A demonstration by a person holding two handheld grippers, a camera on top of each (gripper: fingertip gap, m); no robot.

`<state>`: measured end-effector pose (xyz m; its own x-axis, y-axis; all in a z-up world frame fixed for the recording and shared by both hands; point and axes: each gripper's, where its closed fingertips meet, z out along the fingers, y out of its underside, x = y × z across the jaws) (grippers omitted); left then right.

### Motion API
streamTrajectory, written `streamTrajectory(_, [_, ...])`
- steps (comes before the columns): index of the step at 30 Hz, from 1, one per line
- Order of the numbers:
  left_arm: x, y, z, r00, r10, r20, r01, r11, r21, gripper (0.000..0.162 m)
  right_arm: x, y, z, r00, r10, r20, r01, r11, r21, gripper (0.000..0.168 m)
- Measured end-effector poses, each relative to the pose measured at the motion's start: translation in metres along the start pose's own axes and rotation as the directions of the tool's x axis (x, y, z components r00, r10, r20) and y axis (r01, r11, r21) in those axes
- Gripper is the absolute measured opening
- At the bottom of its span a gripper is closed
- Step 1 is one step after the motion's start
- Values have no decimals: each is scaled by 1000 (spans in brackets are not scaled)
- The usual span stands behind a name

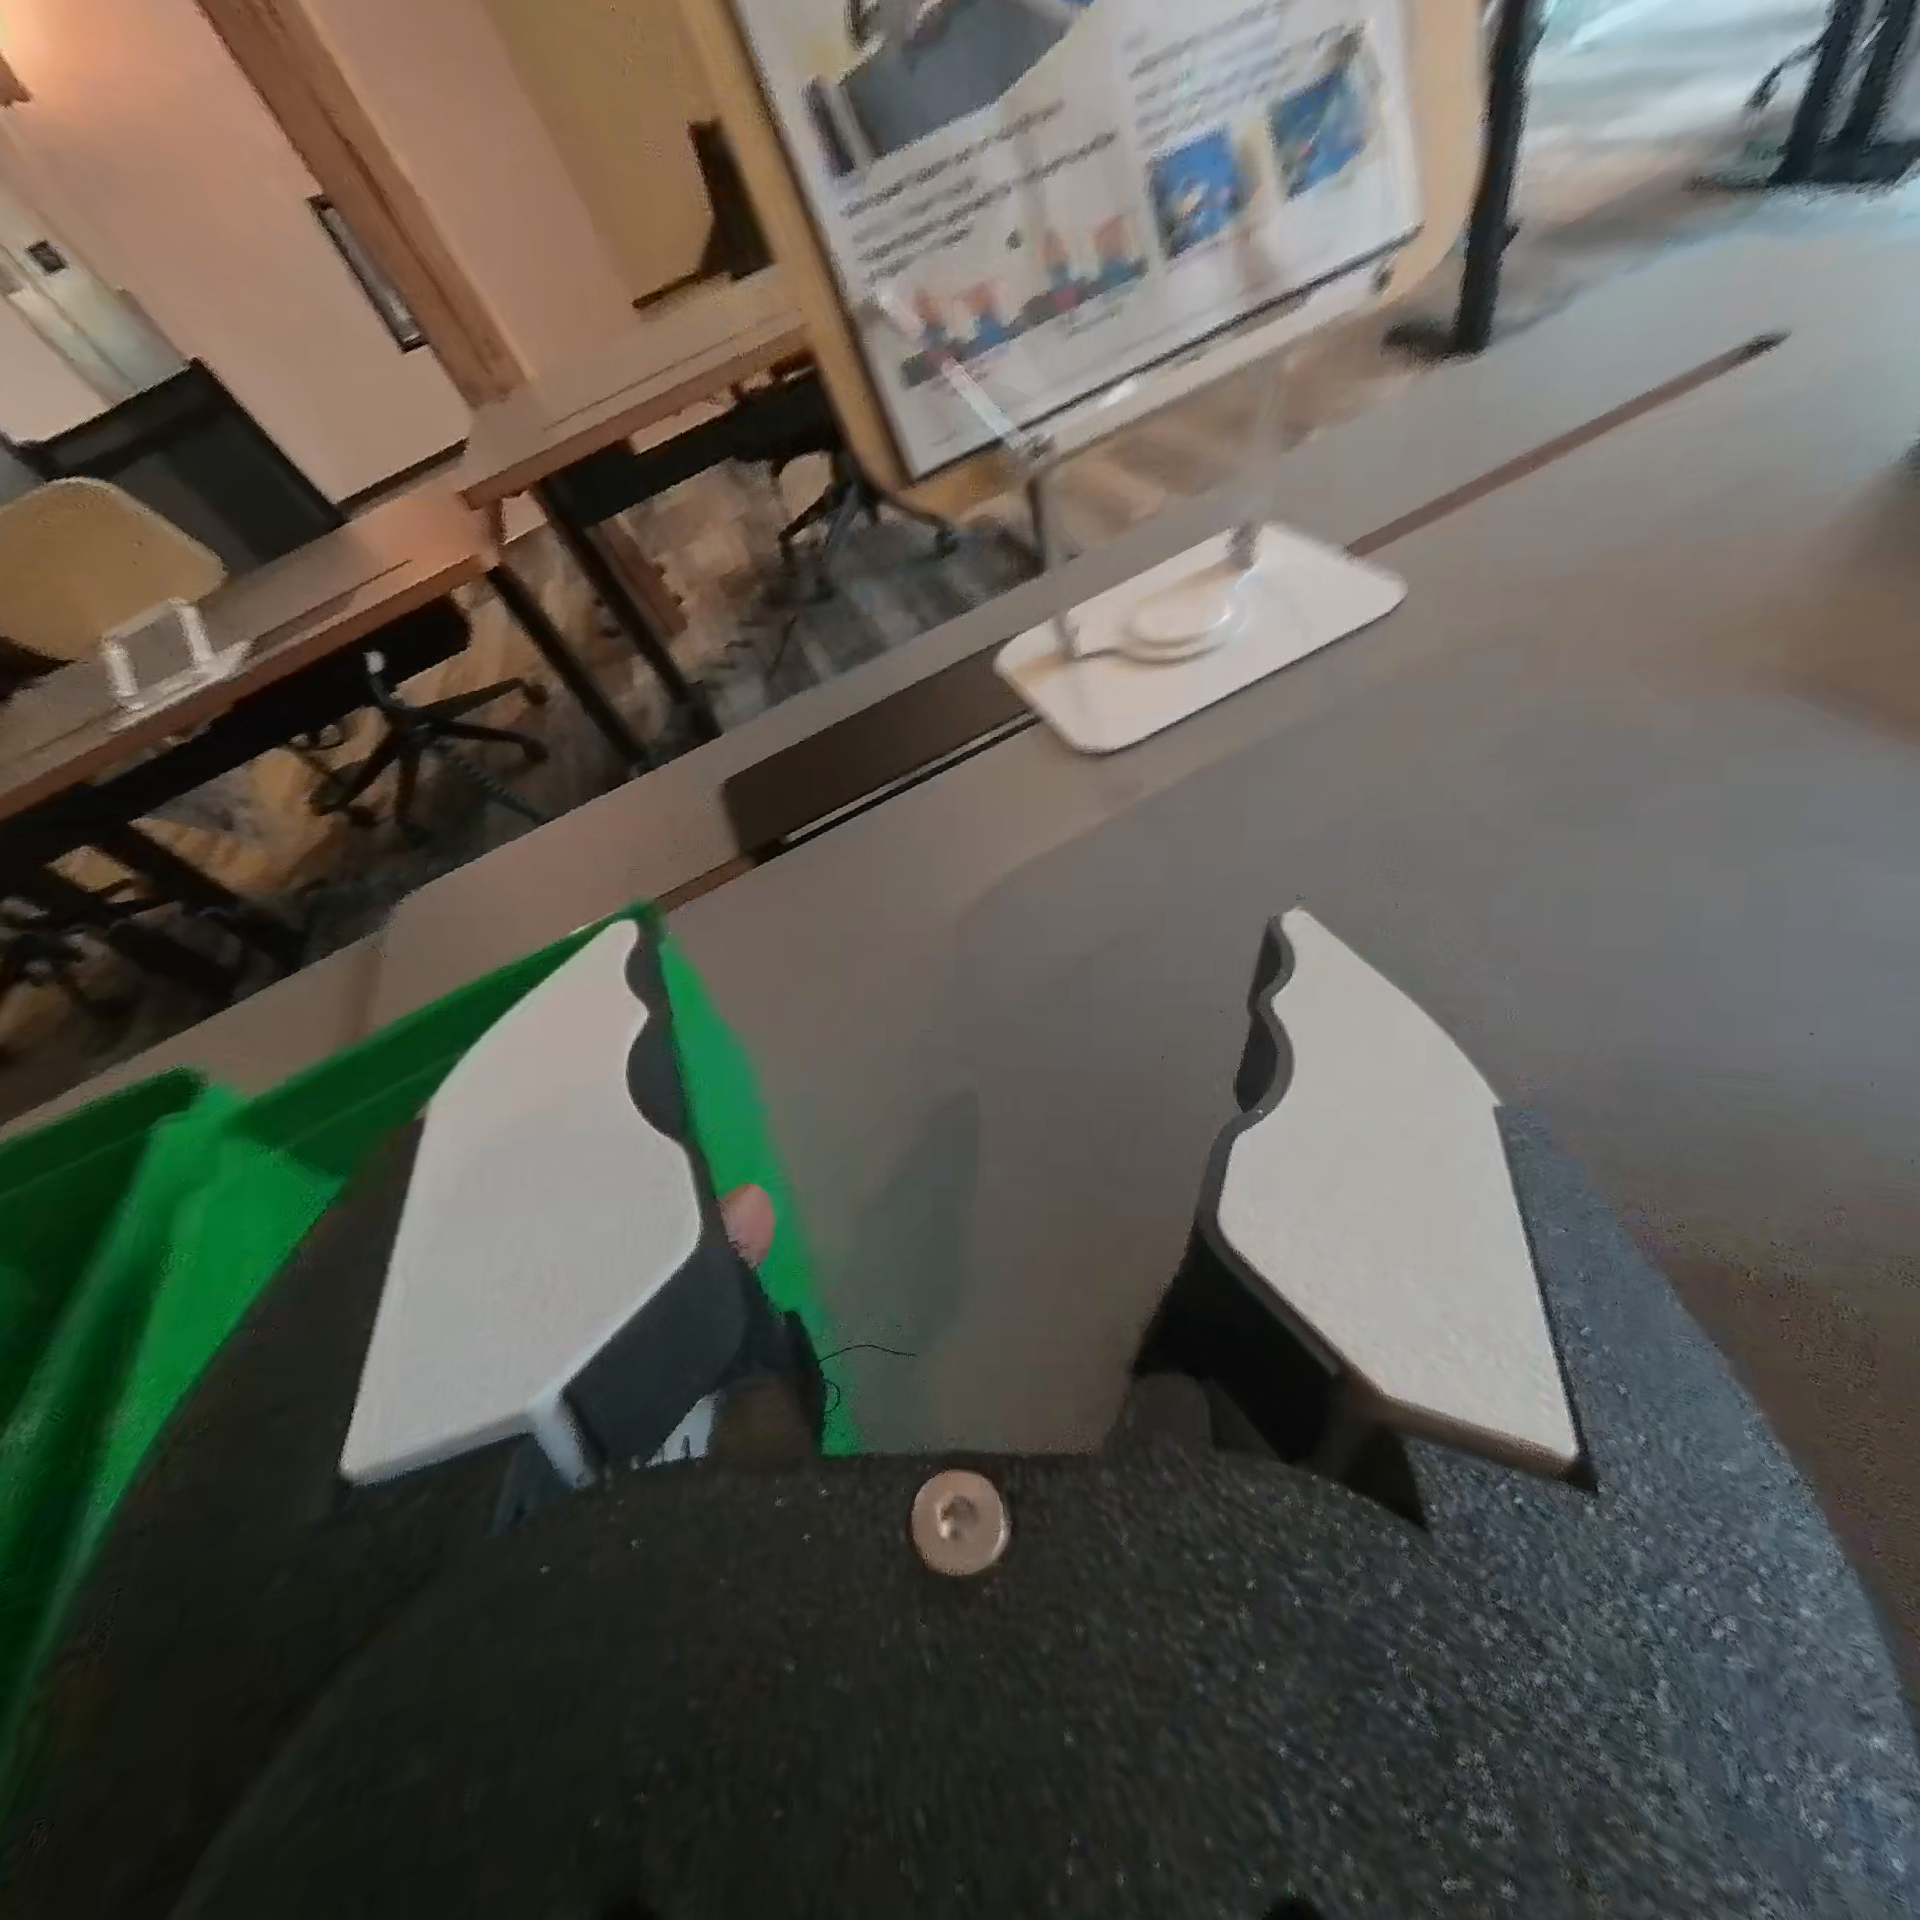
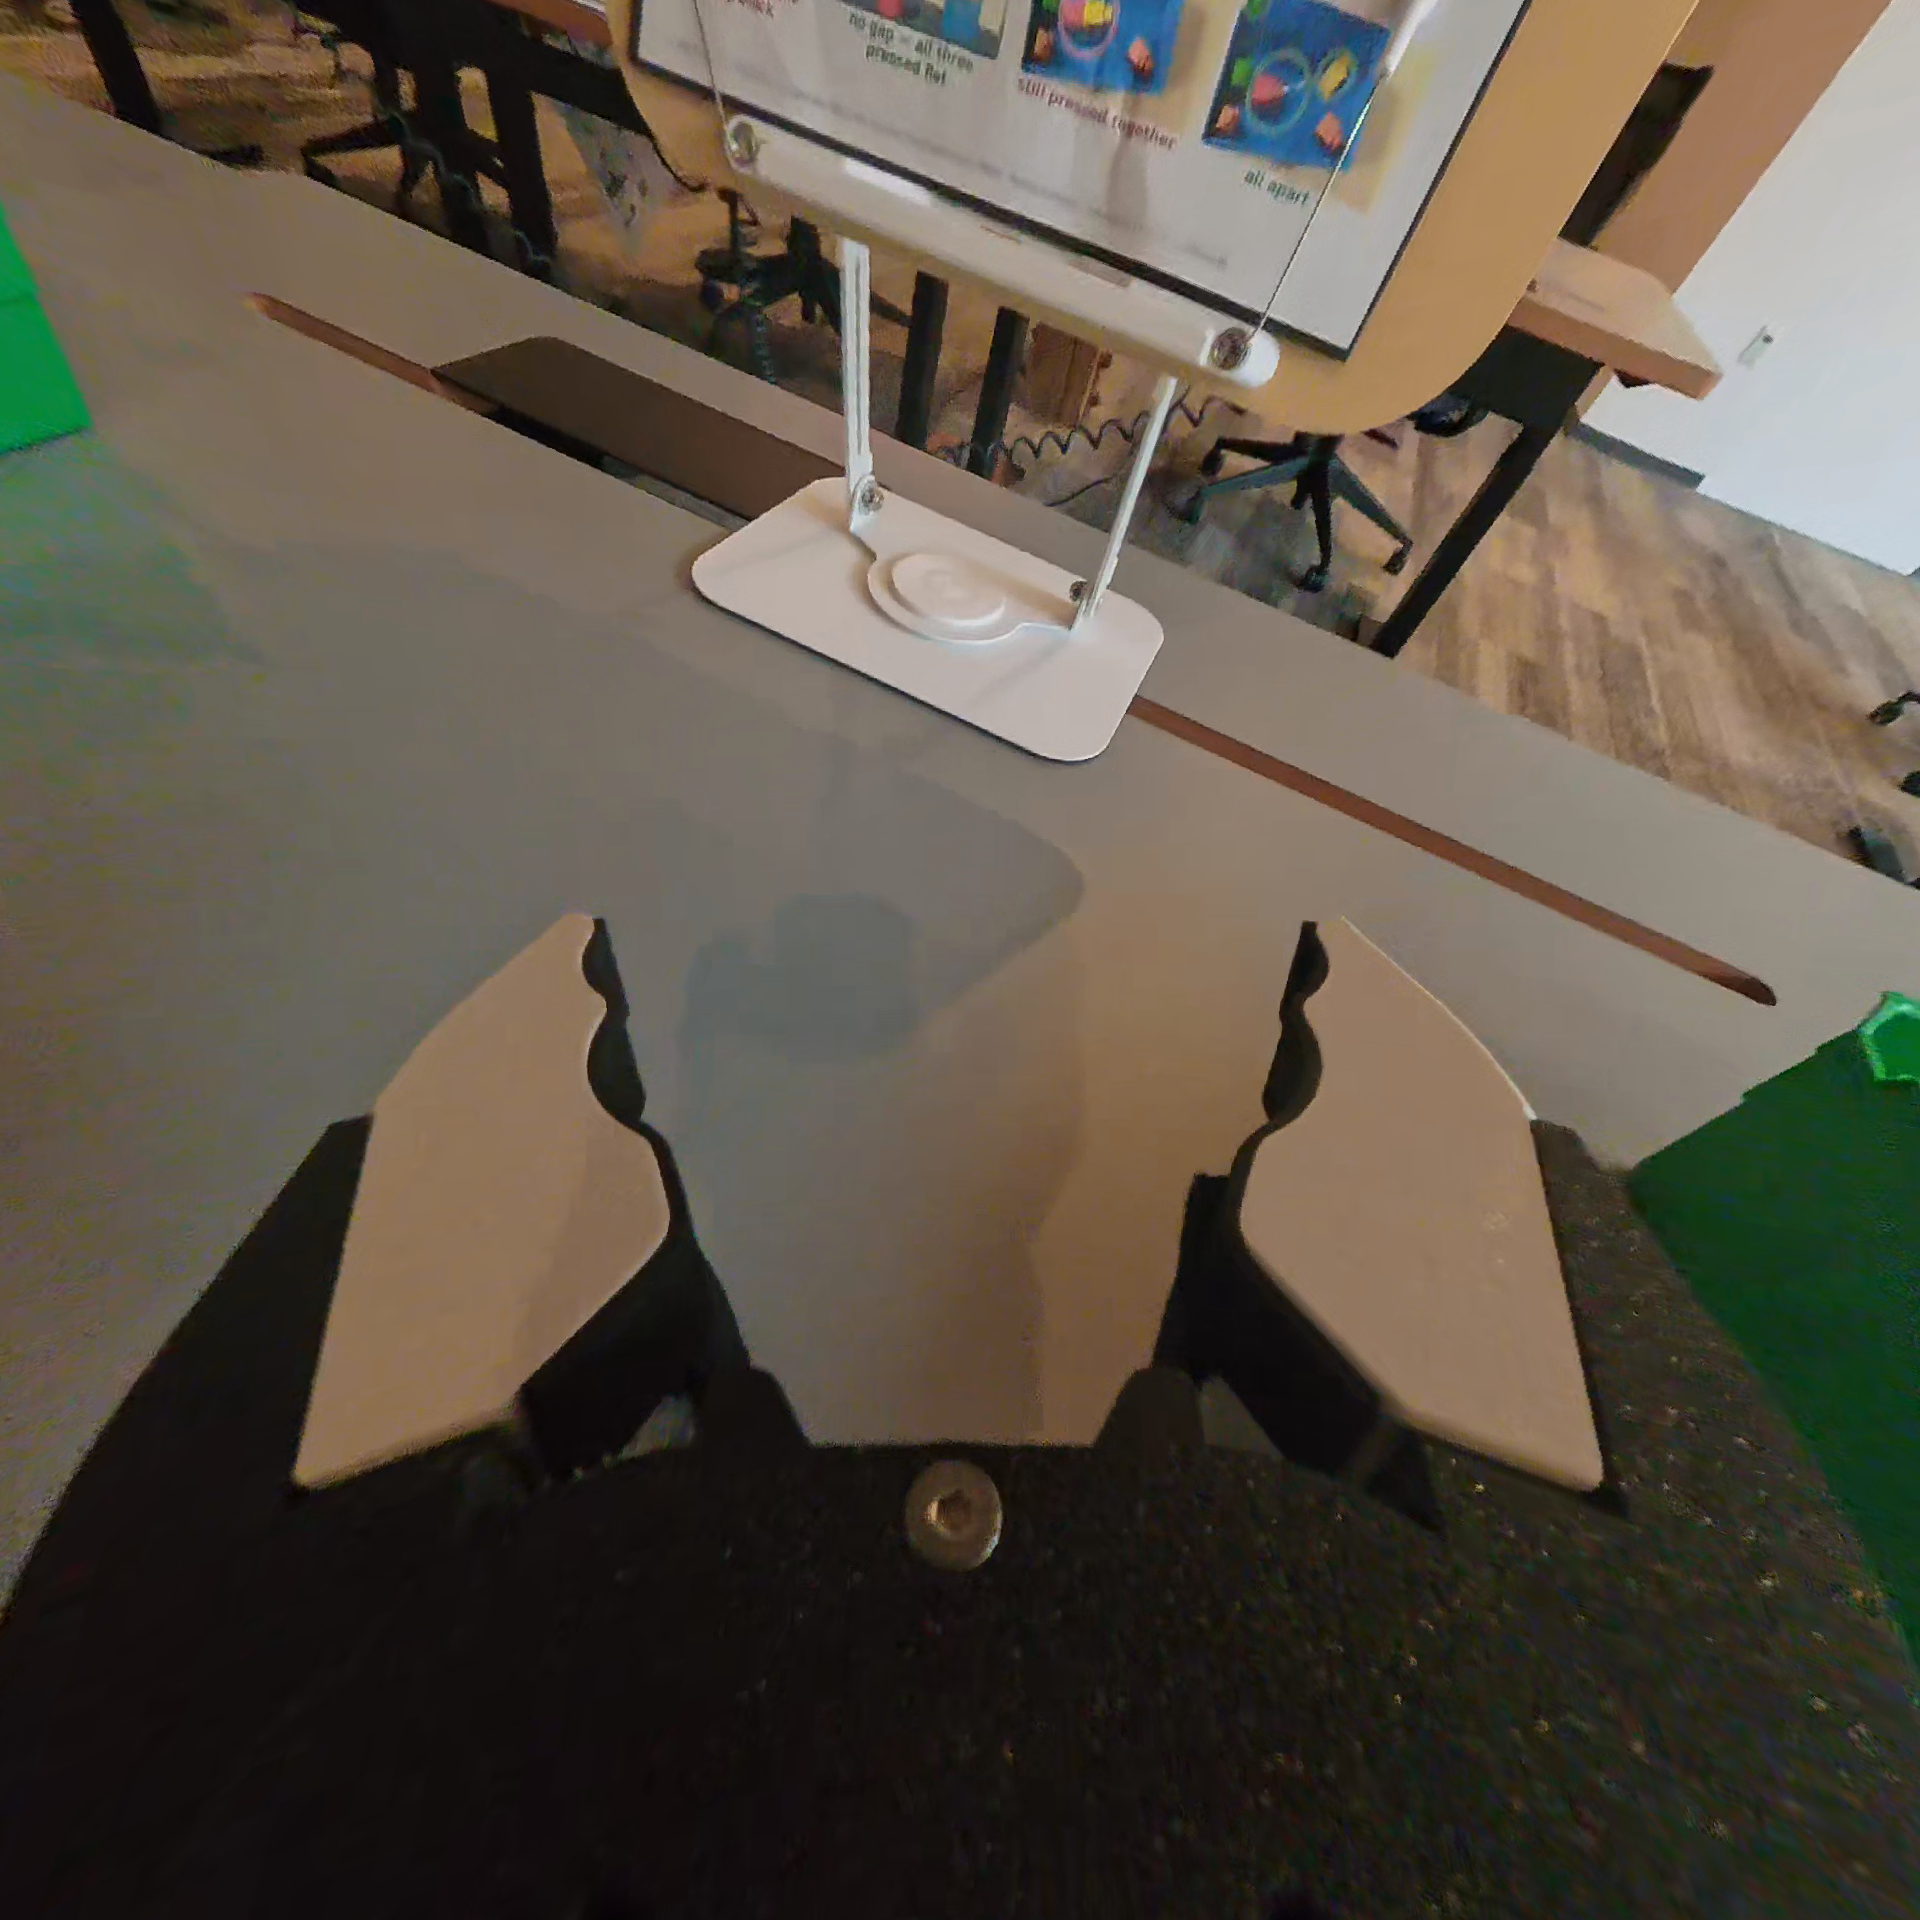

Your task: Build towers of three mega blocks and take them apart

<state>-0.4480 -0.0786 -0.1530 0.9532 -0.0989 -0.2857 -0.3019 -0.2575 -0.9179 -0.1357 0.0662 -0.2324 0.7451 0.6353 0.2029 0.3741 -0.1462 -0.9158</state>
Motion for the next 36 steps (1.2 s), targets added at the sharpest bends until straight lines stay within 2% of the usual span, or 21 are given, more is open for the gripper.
streamTrajectory(4, [-65, 22, -27, 987, 148, 61, -139, 981, -132, 100, 0, 6, 2, 1000, -3, 10, 4, 1000, -12, 119])
streamTrajectory(10, [-144, 58, -44, 960, 281, 5, -261, 900, -350, 93, 1, 1, -3, 1000, -6, 9, 6, 1000, 19, 116])
streamTrajectory(13, [-173, 87, -43, 901, 429, -66, -401, 764, -506, 91, -1, 4, -2, 1000, -4, 25, 4, 1000, 8, 117])
streamTrajectory(17, [-192, 126, -37, 800, 533, -275, -569, 531, -628, 89, -2, 5, -1, 1000, -11, 26, 11, 1000, 2, 116])
streamTrajectory(21, [-199, 147, -28, 639, 605, -474, -743, 328, -583, 86, -2, 5, -1, 1000, -12, 27, 11, 1000, 11, 116])
streamTrajectory(25, [-196, 160, -17, 492, 620, -611, -855, 212, -474, 84, -1, 7, 1, 999, -13, 29, 13, 1000, 5, 115])
streamTrajectory(31, [-202, 189, -12, 292, 569, -769, -934, -4, -357, 79, 2, 9, 3, 1000, -6, 20, 6, 1000, 0, 115])
streamTrajectory(33, [-199, 194, -9, 231, 557, -798, -952, -40, -303, 77, 2, 9, 2, 1000, -1, 19, 1, 1000, 3, 114])
streamTrajectory(36, [-195, 199, -3, 185, 537, -823, -964, -64, -258, 74, 3, 9, 2, 1000, 0, 16, 0, 1000, 7, 114])
